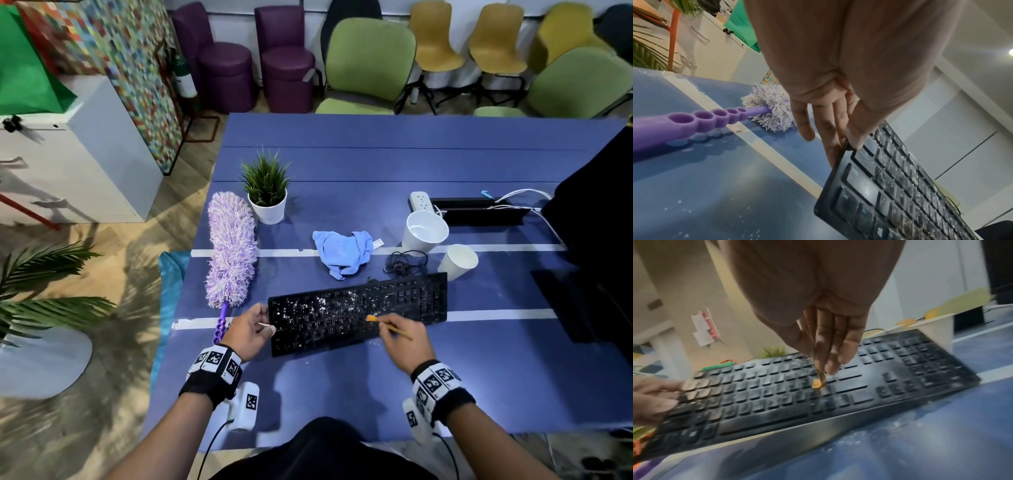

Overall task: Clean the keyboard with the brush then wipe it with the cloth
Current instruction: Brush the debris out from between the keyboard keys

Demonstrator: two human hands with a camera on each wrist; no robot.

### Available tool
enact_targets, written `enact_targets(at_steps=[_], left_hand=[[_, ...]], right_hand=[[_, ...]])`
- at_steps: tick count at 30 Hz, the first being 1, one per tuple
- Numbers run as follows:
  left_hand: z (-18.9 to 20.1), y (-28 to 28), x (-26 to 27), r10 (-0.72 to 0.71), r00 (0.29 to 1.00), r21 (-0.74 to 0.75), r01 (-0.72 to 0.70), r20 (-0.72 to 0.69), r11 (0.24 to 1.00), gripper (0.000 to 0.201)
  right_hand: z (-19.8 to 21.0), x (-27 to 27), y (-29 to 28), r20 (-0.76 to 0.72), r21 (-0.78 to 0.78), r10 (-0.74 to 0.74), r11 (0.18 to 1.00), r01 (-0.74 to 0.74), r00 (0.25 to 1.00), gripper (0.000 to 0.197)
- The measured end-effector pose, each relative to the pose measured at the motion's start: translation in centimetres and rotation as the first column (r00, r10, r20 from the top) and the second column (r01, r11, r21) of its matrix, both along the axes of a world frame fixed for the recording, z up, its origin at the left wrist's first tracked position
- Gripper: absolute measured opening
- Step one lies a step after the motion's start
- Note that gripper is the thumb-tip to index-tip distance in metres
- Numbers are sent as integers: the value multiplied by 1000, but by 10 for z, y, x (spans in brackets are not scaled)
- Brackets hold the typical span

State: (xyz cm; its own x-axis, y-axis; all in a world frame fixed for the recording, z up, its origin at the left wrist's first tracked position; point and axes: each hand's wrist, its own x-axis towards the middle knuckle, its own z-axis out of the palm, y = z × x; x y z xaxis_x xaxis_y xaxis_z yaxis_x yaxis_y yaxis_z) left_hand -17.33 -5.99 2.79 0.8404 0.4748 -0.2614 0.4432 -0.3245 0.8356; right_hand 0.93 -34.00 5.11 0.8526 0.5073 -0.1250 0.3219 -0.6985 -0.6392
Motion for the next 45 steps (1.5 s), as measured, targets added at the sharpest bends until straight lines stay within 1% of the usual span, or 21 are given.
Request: enact_targets(at_steps=[2,4,7,9,13,16,18,20,22,23,25,26,28,31,33,35,38,40,41,43,45], left_hand=[[1,-1,1,4,1000,-11,-4,1,1000,36],[4,-5,1,3,1000,-17,-3,0,1000,37],[8,-8,0,9,1000,-21,-9,16,1000,39],[6,-7,0,9,1000,-27,-8,24,1000,39],[1,-5,-3,24,1000,-11,-24,10,1000,31],[-1,-5,-3,15,1000,-11,-15,13,1000,34],[0,-5,-3,10,1000,-10,-10,16,1000,36],[1,-5,-3,7,1000,-12,-7,13,1000,35],[0,-5,-3,11,1000,-5,-11,8,1000,35],[0,-5,-3,16,1000,0,-16,7,1000,35],[0,-6,-3,24,1000,2,-24,12,1000,35],[-1,-6,-3,27,1000,1,-27,15,1000,35],[-2,-7,-3,28,999,-7,-28,14,1000,35],[-1,-8,-3,16,1000,-23,-16,23,1000,34],[-1,-9,-4,18,999,-31,-18,32,999,34],[-3,-8,-5,21,999,-34,-20,30,999,32],[-6,-5,-9,18,1000,-29,-18,14,999,28],[-5,-6,-9,21,1000,-23,-21,4,1000,32],[-6,-7,-9,24,1000,-22,-24,2,999,34],[-5,-8,-8,24,1000,-13,-23,1,1000,35],[-7,-7,-9,19,1000,-8,-19,8,1000,33]], right_hand=[[0,3,-1,-4,5,-3,1000,3,1000,13],[-1,-6,8,-27,26,42,999,-41,999,14],[-5,-32,22,-62,82,213,975,-207,975,18],[-5,-44,26,-61,82,274,960,-268,960,19],[-7,-38,18,-87,-8,206,978,-208,975,12],[-5,-36,14,-104,92,232,970,-223,967,11],[-3,-40,17,-111,93,272,961,-262,956,13],[-3,-38,18,-100,17,215,977,-215,971,13],[-2,-32,15,-59,-40,63,997,-66,996,13],[-2,-29,14,-43,-37,-3,999,1,999,12],[0,-29,15,-28,-2,-26,1000,26,999,12],[0,-32,18,-38,14,5,1000,-5,999,12],[-2,-45,29,-76,48,148,988,-145,986,15],[-3,-72,53,-136,75,426,905,-419,894,22],[1,-85,68,-115,88,512,859,-505,851,23],[4,-87,72,-97,81,499,866,-493,861,22],[2,-67,56,-144,65,329,944,-323,933,17],[-2,-51,40,-112,47,215,976,-211,970,15],[-5,-48,36,-97,41,201,979,-198,975,14],[-4,-55,40,-104,51,271,962,-267,957,14],[-2,-75,58,-107,92,418,907,-410,902,18]])
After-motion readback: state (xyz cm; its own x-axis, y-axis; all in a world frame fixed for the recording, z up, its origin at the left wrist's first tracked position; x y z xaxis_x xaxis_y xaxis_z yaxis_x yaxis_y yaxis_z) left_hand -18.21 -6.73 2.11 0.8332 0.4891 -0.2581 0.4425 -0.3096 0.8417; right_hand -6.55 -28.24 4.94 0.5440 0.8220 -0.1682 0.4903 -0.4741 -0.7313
